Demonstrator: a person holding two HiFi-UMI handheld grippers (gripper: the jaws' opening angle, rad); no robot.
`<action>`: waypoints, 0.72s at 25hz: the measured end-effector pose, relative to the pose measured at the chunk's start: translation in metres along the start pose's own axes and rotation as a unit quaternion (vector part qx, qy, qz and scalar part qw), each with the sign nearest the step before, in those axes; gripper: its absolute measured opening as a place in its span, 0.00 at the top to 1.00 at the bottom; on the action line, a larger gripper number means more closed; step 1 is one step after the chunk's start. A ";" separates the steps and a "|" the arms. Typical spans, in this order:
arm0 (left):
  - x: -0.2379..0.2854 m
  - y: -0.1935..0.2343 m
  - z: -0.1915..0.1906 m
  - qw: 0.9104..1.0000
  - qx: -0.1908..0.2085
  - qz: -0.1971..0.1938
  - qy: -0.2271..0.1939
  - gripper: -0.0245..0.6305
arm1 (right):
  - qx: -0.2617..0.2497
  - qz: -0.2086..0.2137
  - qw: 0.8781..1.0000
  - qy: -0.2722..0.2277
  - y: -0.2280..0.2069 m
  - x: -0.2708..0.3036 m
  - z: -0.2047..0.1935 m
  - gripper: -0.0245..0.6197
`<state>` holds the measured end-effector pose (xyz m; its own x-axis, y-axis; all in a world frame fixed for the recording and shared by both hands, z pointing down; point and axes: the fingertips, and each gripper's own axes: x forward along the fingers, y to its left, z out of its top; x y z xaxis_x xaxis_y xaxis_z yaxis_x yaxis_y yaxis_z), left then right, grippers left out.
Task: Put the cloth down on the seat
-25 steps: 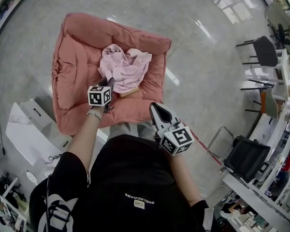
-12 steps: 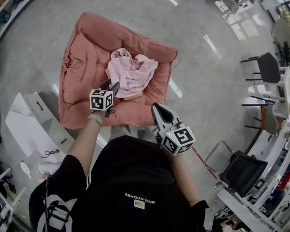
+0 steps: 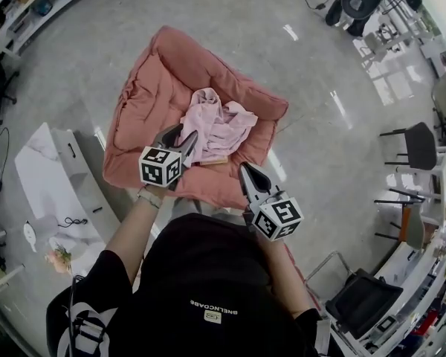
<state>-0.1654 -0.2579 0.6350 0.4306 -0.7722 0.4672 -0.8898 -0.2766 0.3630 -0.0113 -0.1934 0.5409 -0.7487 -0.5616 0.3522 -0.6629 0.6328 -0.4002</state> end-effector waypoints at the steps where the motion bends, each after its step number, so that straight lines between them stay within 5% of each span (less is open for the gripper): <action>1: -0.009 -0.007 0.008 1.000 0.004 -0.001 -0.010 0.67 | -0.003 0.007 1.000 -0.001 0.002 0.000 0.002 0.91; 11: -0.117 -0.055 0.064 0.993 0.054 0.028 -0.097 0.67 | -0.047 0.089 0.995 -0.010 0.035 0.004 0.022 0.91; 18: -0.186 -0.062 0.061 0.985 0.041 0.078 -0.149 0.67 | -0.088 0.166 0.982 0.002 0.077 0.019 0.020 0.91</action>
<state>-0.1999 -0.1320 0.4760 0.2347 -0.9392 0.2505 -0.9562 -0.1768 0.2332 -0.0766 -0.1658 0.4995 -0.9232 -0.3072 0.2308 -0.3725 0.8631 -0.3412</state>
